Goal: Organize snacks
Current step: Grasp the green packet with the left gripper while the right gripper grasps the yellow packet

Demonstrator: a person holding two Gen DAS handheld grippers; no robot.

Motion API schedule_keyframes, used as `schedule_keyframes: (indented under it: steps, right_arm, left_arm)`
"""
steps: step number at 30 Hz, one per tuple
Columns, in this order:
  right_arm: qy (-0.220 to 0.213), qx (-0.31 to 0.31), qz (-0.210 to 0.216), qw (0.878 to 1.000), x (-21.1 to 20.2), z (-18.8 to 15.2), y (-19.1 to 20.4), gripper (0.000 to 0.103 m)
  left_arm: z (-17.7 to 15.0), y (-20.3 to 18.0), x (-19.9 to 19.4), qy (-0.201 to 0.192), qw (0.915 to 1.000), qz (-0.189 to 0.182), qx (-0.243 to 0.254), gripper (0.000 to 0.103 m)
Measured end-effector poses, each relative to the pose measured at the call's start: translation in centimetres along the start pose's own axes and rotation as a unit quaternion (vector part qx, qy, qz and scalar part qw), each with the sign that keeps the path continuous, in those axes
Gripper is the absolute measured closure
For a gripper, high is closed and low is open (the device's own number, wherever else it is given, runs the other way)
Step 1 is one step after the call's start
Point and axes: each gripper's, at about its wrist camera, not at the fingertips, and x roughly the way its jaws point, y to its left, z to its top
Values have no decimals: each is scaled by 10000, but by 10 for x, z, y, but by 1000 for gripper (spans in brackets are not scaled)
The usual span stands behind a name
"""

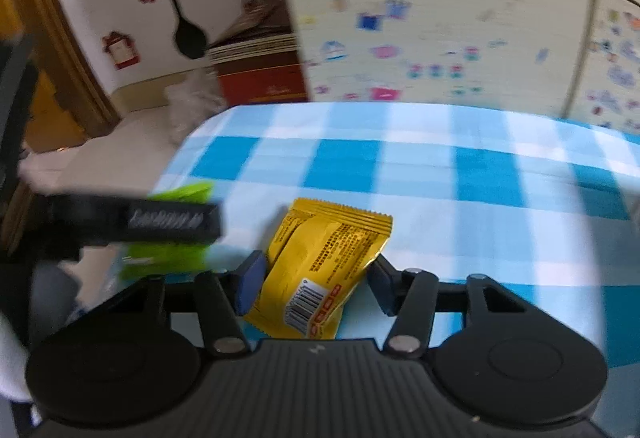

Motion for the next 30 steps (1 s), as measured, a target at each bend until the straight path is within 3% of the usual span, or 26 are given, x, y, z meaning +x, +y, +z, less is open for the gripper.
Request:
schedule_keyframes:
  steps: [4,5,8,15,18,20,21,30]
  right_arm:
    - [124,369,42,9992,-8,4,-27,50]
    - [173,391,-39,9991,-11,4,-31,50]
    - [270,556,-107,9980,-19,1,-44,50]
    - [579,987,-186,9933,-44,-12,-68,52]
    - [590,1138,-222,9915,-48,-17,-76,52]
    - [549,1193,-187,9912,-48,-18,-78,52]
    - [539,1199,-185,9911,-48,-18,-79,51]
    - [487,935,-315,9939,-43,-19,-65,37]
  left_arm:
    - [-6,-7,-7,-110,9998,-37,138,12]
    - [-6,-8,-10,-110,9998,-115,144,18]
    - [-10,-14,-14,-61,9989,-435,187,24]
    - [-31,-29,-28,-39,9929,-1039,584,28]
    - [-36,-30,-29,-29,9924,-1050,643,24]
    - [-37,-28,-24,53,9932,-924,700,2]
    - [-37,-28,-21,119,9936,-839,747,0]
    - [-35,-29,-18,108,9959,-718,536,0]
